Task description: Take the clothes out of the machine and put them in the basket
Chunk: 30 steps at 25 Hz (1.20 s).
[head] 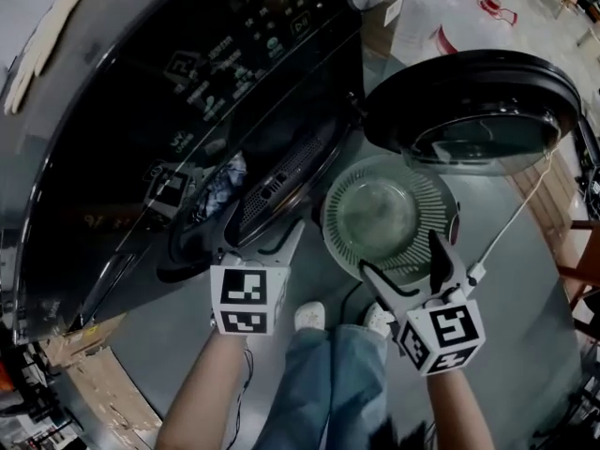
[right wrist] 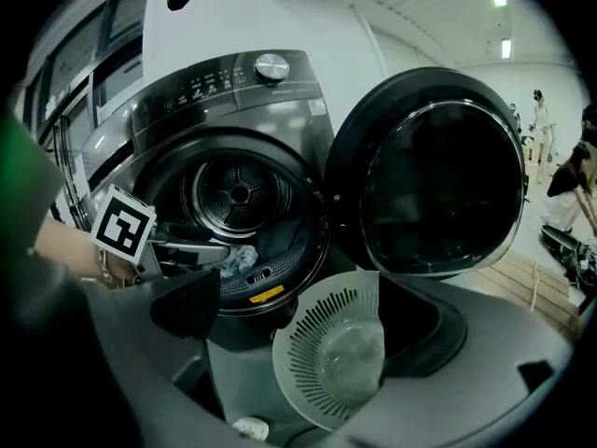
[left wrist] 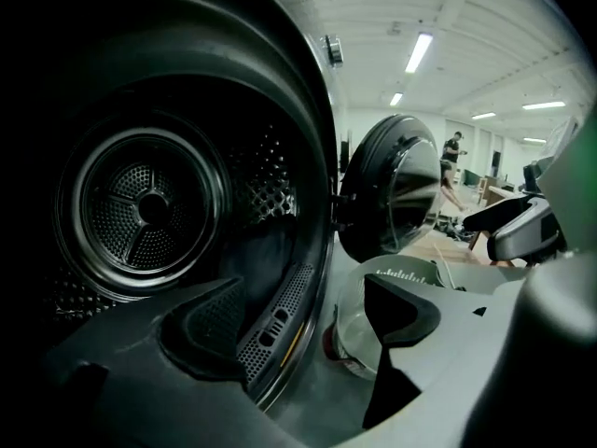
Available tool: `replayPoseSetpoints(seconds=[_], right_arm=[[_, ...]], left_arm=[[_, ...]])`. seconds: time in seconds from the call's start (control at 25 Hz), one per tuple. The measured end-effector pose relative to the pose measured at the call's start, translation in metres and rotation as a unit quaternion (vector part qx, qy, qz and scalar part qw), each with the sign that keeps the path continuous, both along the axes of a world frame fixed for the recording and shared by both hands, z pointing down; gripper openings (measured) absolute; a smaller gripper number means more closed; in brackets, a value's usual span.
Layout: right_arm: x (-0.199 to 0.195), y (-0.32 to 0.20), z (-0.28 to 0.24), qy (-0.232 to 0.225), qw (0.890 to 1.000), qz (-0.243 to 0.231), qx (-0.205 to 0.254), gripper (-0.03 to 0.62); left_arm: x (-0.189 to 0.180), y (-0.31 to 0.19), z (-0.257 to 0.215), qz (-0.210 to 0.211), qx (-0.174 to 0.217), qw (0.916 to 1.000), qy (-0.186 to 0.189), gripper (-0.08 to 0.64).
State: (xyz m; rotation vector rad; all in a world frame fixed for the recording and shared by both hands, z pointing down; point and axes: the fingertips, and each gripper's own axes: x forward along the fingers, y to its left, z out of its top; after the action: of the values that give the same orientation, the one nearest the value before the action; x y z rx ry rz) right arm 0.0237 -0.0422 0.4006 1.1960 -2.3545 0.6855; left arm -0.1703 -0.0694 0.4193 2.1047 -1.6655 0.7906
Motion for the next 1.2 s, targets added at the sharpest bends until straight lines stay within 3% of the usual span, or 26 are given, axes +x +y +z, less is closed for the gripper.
replayPoseSetpoints(seconds=[0.24,0.52,0.96,1.2], right_arm=[[-0.012,-0.003,0.040,0.004,1.000,0.004,-0.009,0.528],[-0.020,-0.014,0.092,0.015,0.999,0.018,-0.032,0.522],[-0.037,-0.050,0.149,0.049,0.994,0.018,-0.091,0.505],[-0.049,-0.060,0.165,0.054,0.994,-0.002,-0.097,0.503]], left_arm=[[-0.046,-0.015,0.034,-0.063,-0.004,0.9967,-0.050,0.403],[-0.104,-0.033,0.078,-0.138,-0.045,0.9833,-0.109,0.405],[-0.148,-0.062,0.129,-0.159,-0.119,0.9655,-0.169,0.407],[-0.174,-0.080,0.154,-0.146,-0.160,0.9533,-0.210,0.490]])
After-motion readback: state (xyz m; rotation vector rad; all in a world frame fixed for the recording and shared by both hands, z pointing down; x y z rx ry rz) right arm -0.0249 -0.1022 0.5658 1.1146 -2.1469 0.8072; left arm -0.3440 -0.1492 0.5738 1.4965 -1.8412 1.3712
